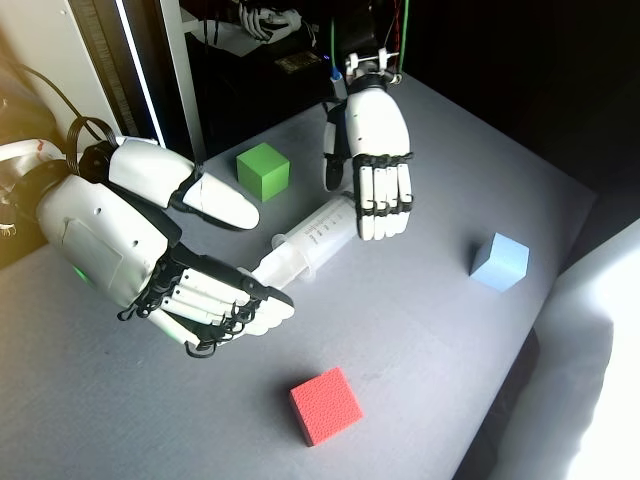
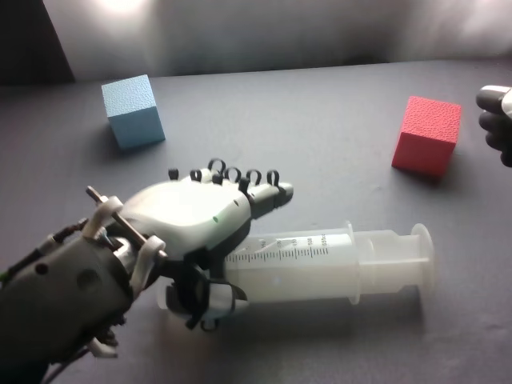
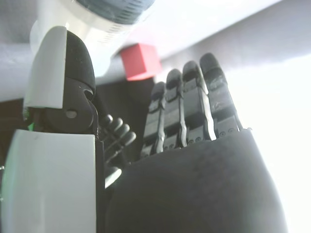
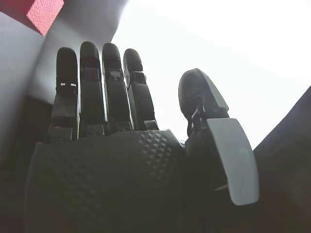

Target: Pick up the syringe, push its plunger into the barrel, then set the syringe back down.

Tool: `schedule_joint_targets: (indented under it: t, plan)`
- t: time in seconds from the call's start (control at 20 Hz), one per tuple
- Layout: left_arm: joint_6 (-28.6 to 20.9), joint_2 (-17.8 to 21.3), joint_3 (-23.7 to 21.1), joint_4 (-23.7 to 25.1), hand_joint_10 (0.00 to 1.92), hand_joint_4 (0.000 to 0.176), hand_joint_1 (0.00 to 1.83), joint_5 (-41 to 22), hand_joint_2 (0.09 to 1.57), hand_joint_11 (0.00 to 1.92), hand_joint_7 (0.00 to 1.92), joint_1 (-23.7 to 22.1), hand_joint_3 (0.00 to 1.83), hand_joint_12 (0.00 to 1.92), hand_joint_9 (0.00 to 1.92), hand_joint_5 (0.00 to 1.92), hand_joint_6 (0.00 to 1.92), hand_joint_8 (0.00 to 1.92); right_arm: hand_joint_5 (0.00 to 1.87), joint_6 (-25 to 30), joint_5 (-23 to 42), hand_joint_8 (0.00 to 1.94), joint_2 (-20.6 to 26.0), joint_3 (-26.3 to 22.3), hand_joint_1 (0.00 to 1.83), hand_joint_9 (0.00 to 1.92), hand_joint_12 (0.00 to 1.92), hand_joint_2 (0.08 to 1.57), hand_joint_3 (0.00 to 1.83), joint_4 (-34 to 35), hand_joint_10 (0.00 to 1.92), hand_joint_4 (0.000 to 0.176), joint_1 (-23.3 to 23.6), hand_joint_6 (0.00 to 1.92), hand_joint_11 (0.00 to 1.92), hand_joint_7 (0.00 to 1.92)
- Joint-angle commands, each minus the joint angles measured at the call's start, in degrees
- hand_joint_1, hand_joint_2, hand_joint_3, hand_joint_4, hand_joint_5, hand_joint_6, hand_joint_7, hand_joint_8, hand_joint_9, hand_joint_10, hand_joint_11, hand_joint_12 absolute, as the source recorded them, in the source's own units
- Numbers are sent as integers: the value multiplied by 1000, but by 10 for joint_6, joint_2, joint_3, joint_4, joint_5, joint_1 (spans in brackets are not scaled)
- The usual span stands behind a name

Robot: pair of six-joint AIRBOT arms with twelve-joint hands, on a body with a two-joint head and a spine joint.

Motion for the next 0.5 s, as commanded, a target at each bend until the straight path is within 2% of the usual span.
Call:
schedule_joint_targets:
  t: [0.0, 0.15, 0.25, 0.35, 0.4, 0.45]
  plan:
    - [1, 0, -2, 28, 6, 0, 1258, -46, 1090, 0, 226, 0, 2, 590, 207, 157, 0, 0, 359, 5, 54, 0, 4, 0, 109, 363, 980, 1408, 2, -27, 0, 0, 2, 0, 0, 386]
    - [1, -16, 6, 33, 0, 0, 1246, -54, 1109, 0, 220, 13, 7, 548, 195, 157, 0, 0, 355, 5, 54, 1, 3, 0, 98, 360, 984, 1411, 2, -27, 1, 0, 0, 0, 0, 382]
    - [1, -31, 18, 38, 11, 0, 1235, -54, 1110, 0, 249, 22, 6, 635, 231, 184, 5, 6, 393, 6, 55, 7, 3, 0, 166, 383, 1021, 1395, 0, -27, 7, 0, 0, 10, 0, 407]
    - [-3, -48, 36, 46, 22, 0, 1231, -54, 1087, 0, 338, 29, 0, 772, 327, 261, 12, 11, 400, 9, 61, 5, 3, 0, 107, 387, 1050, 1405, 2, -27, 6, 0, 0, 6, 0, 412]
    - [-4, -56, 46, 48, 24, 0, 1287, -54, 1058, 25, 399, 32, 0, 865, 395, 325, 12, 9, 392, 13, 65, 2, 2, 0, 97, 382, 1024, 1404, 2, -27, 3, 0, 0, 2, 0, 409]
    - [-7, -65, 58, 50, 21, 0, 1306, -54, 1043, 63, 446, 36, 0, 875, 448, 371, 9, 7, 393, 15, 71, 1, 1, 0, 95, 380, 1016, 1404, 1, -27, 2, 0, 0, 2, 0, 408]
